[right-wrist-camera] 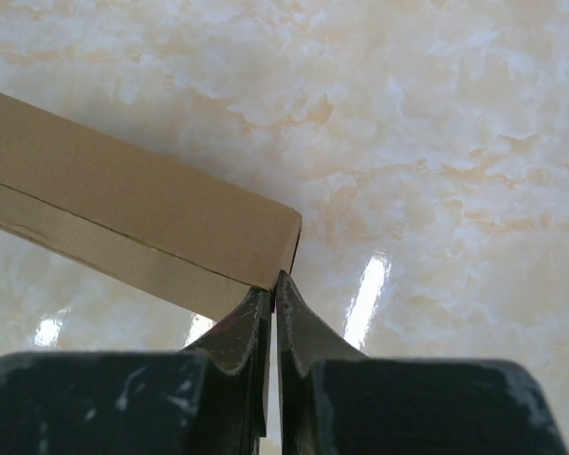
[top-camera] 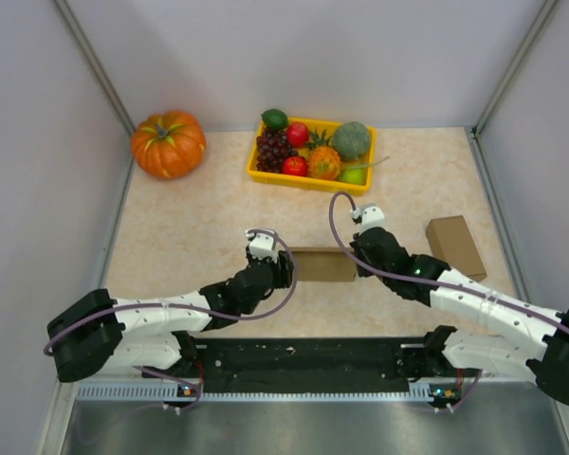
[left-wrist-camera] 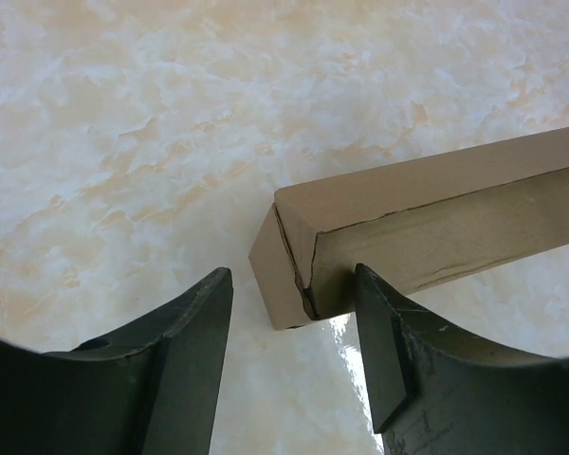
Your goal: Fold the paper box
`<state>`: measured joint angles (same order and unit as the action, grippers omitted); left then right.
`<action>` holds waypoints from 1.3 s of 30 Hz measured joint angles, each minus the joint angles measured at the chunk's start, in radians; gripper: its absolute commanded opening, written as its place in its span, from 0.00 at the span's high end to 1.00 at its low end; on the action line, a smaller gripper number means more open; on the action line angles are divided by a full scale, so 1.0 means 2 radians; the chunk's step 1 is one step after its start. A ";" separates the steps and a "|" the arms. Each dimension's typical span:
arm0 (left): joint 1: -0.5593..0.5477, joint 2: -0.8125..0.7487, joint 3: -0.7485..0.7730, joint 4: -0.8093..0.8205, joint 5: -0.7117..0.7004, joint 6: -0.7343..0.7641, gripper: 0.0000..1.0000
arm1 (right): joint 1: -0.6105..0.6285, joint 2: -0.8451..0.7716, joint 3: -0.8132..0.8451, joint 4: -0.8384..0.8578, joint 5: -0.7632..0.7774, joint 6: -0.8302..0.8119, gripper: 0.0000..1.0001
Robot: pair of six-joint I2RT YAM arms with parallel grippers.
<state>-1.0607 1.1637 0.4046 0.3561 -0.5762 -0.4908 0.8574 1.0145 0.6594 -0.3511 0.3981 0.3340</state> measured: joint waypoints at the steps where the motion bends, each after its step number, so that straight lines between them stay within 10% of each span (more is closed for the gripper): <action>1: 0.002 0.003 0.001 0.003 0.000 0.000 0.41 | 0.000 0.004 0.009 -0.011 -0.001 0.002 1.00; 39: 0.014 0.045 0.013 0.048 0.005 0.050 0.94 | -0.103 0.091 0.165 -0.210 -0.216 0.060 1.00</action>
<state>-1.0317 1.2530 0.4301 0.4530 -0.5655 -0.3912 0.6518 1.1957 0.9901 -0.7712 -0.0349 0.4534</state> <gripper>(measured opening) 0.170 0.008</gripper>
